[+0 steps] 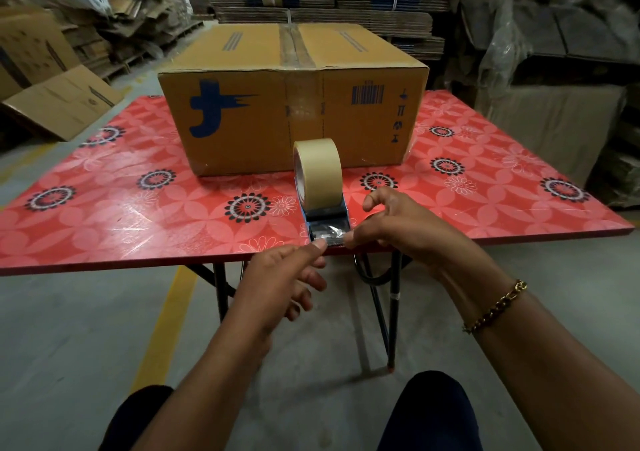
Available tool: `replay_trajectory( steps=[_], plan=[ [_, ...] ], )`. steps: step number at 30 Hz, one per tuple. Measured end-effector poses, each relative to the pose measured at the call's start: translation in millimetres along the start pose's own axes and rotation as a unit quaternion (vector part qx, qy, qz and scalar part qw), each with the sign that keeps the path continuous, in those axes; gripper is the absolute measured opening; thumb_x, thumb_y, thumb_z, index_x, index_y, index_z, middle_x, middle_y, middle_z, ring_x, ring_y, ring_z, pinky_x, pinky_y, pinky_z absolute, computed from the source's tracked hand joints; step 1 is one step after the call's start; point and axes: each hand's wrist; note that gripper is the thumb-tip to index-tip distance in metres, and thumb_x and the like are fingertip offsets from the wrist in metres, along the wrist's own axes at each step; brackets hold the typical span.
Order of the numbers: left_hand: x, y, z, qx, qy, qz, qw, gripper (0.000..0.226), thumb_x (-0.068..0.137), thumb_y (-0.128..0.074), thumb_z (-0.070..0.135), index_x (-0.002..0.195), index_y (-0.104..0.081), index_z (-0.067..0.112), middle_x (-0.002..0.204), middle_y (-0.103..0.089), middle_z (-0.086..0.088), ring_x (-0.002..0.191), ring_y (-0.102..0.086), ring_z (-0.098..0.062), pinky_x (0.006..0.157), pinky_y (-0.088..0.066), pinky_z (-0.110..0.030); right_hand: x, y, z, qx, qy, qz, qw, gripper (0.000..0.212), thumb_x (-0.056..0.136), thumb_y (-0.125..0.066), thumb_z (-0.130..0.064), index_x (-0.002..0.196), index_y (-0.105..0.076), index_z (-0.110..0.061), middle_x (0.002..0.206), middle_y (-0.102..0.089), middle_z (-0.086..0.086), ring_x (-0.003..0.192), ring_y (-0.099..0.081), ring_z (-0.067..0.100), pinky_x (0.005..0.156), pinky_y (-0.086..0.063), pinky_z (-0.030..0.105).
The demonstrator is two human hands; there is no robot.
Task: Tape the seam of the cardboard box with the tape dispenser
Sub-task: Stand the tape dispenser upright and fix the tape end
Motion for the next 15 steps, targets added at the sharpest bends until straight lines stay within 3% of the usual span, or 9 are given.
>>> replay_trajectory(
  steps=[4,7,12,15],
  plan=[
    [-5,-18,-8,-0.106,0.035,0.015,0.994,0.039,0.078,-0.073,0.050,0.092,-0.077,0.013,0.062,-0.067,-0.001,0.036,-0.045,-0.011,0.038,-0.026,-0.018,-2,3,-2,0.007,-0.004,-0.006,1.000,0.057,0.049,-0.081,-0.028,0.096,-0.050,-0.024,0.094,-0.073,0.026,0.073,-0.048,0.020,0.068,-0.032,0.035],
    [-2,-29,-3,-0.144,0.050,0.038,0.988,0.040,0.075,-0.076,0.049,0.094,-0.078,0.013,0.061,-0.068,-0.002,0.034,-0.043,-0.012,0.039,-0.024,-0.018,-2,3,-2,0.013,0.001,-0.010,1.000,0.054,0.052,-0.080,-0.026,0.096,-0.049,-0.024,0.085,-0.066,0.013,0.065,-0.044,0.014,0.062,-0.031,0.034],
    [2,-37,0,-0.168,0.052,0.081,0.981,0.026,0.079,-0.079,0.040,0.084,-0.076,0.014,0.052,-0.063,-0.001,0.033,-0.041,-0.012,0.042,-0.024,-0.020,1,3,1,0.014,0.001,-0.002,1.000,0.063,0.043,-0.083,-0.032,0.097,-0.052,-0.025,0.093,-0.073,0.019,0.083,-0.055,0.023,0.075,-0.034,0.037],
    [4,-40,-2,-0.165,0.037,0.087,0.982,0.021,0.081,-0.078,0.034,0.082,-0.075,0.014,0.053,-0.063,-0.002,0.032,-0.040,-0.012,0.038,-0.025,-0.018,0,2,1,0.015,0.006,-0.010,1.000,0.066,0.040,-0.083,-0.034,0.098,-0.052,-0.024,0.093,-0.072,0.017,0.084,-0.056,0.022,0.074,-0.035,0.038]
  ],
)
Point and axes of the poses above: each hand's wrist, its own x-axis towards the middle knuckle, its own y-axis out of the back of the hand, z = x × y
